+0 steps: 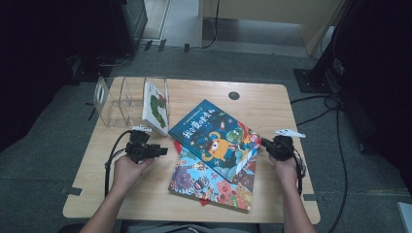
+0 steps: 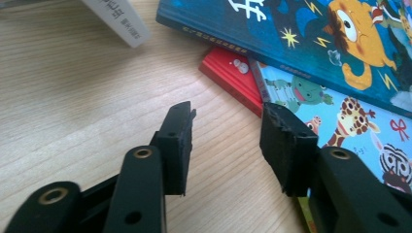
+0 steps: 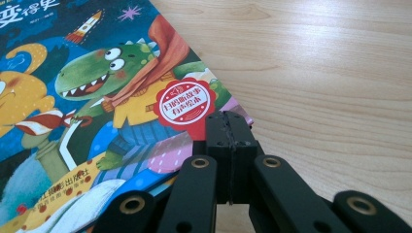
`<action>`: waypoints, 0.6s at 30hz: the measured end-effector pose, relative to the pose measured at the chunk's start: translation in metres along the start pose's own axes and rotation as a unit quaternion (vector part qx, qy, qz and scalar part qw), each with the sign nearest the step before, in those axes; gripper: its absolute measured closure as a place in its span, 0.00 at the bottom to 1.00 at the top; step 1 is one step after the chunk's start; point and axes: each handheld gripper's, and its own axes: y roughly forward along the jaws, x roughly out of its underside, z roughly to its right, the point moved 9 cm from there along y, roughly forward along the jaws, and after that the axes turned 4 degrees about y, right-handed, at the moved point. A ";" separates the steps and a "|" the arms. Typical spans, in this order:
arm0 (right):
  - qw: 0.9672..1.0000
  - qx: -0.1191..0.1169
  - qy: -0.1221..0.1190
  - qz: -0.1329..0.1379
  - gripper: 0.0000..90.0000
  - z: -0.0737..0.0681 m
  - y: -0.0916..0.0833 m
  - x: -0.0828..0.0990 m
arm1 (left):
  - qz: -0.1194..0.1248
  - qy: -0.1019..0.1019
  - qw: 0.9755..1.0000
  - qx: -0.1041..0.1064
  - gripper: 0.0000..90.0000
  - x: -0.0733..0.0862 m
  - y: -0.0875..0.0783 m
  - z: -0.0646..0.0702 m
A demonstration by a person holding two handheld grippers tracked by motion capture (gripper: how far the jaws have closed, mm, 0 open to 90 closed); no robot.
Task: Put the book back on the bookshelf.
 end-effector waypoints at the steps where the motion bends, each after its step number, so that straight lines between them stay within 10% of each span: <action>1: 1.000 0.000 0.000 0.000 1.00 0.000 0.000 0.000 | 0.000 0.000 1.000 0.000 0.60 0.000 0.000 0.000; 18: 1.000 -0.009 -0.013 -0.008 1.00 0.003 0.022 -0.019 | 0.015 -0.003 1.000 -0.001 0.51 -0.002 -0.004 -0.007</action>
